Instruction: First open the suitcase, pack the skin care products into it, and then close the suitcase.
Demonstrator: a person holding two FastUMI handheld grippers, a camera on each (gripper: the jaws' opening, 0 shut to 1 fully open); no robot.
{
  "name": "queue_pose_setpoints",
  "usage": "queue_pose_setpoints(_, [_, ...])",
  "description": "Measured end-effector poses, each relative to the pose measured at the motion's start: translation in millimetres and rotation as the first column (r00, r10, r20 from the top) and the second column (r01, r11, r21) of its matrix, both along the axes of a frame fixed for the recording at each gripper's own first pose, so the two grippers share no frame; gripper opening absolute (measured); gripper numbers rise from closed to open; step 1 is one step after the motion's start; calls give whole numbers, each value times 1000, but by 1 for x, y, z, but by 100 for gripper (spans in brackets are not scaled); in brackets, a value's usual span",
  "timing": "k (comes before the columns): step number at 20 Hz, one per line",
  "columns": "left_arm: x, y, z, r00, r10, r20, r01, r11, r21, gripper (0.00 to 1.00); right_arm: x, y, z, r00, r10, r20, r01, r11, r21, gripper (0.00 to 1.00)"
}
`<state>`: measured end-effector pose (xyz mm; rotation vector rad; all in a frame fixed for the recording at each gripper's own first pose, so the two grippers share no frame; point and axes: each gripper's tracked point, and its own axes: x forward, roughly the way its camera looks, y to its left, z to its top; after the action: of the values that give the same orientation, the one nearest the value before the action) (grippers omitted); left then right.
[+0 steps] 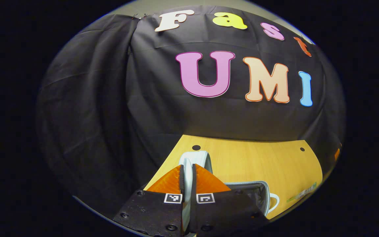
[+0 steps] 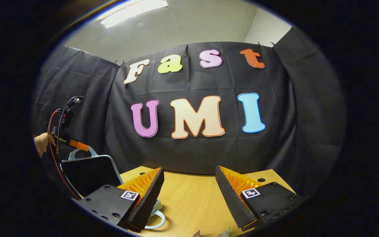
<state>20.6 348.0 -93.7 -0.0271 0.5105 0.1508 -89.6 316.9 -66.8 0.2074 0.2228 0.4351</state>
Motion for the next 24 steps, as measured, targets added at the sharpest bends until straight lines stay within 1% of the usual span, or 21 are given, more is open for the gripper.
queue_pose_setpoints(2, [1, 20, -6, 1000, 18, 2, -18, 1000, 3, 1, 0, 9, 0, 1000, -12, 3, 12, 1000, -6, 97])
queue_pose_setpoints(4, [4, 37, -14, 999, 32, 2, -32, 999, -27, 1, -1, 17, 0, 1000, -29, 4, 29, 1000, -2, 97])
queue_pose_setpoints(5, [4, 48, -19, 999, 41, -8, -41, 999, -27, 1, -1, 23, -2, 999, -33, 1, 33, 999, -7, 97])
queue_pose_setpoints(7, [4, 67, -33, 998, 49, -27, -49, 998, -34, 1, -4, 32, -8, 999, -35, -11, 35, 999, -28, 97])
queue_pose_setpoints(11, [2, 100, -61, 996, 53, -69, -53, 999, -2, 1, -10, 46, -12, 999, -35, -29, 33, 998, -44, 97])
queue_pose_setpoints(13, [0, 115, -75, 994, 65, -92, -67, 998, -18, 1, -12, 55, -16, 999, -18, -37, 15, 998, -63, 97])
queue_pose_setpoints(15, [-4, 132, -93, 988, 96, -120, -101, 994, -32, 1, -14, 59, -16, 999, -5, -44, 1, 998, -70, 97])
queue_pose_setpoints(17, [-10, 147, -110, 981, 134, -140, -142, 989, -44, 1, -14, 59, -17, 999, -11, -49, 7, 998, -70, 97])
queue_pose_setpoints(18, [-13, 155, -118, 977, 157, -146, -165, 985, -44, 1, -14, 58, -18, 998, -14, -54, 10, 998, -69, 97])
queue_pose_setpoints(19, [-17, 165, -126, 970, 194, -146, -199, 980, -24, 2, -15, 58, -20, 998, -19, -60, 15, 997, -72, 97])
queue_pose_setpoints(20, [-24, 173, -136, 963, 225, -151, -227, 974, 1, 5, -15, 57, -21, 998, -20, -64, 15, 997, -75, 97])
queue_pose_setpoints(21, [-29, 181, -138, 955, 260, -142, -257, 966, 39, 14, -16, 57, -22, 998, -19, -65, 14, 997, -78, 97])
queue_pose_setpoints(22, [-29, 183, -136, 953, 276, -122, -271, 961, 57, 19, -17, 57, -21, 998, -17, -63, 12, 997, -81, 97])
queue_pose_setpoints(23, [-30, 181, -132, 954, 283, -101, -279, 959, 56, 35, -17, 55, -20, 998, -16, -59, 11, 996, -83, 97])
queue_pose_setpoints(24, [-29, 178, -128, 954, 290, -76, -286, 956, 58, 47, -16, 54, -19, 998, -15, -53, 11, 997, -82, 98])
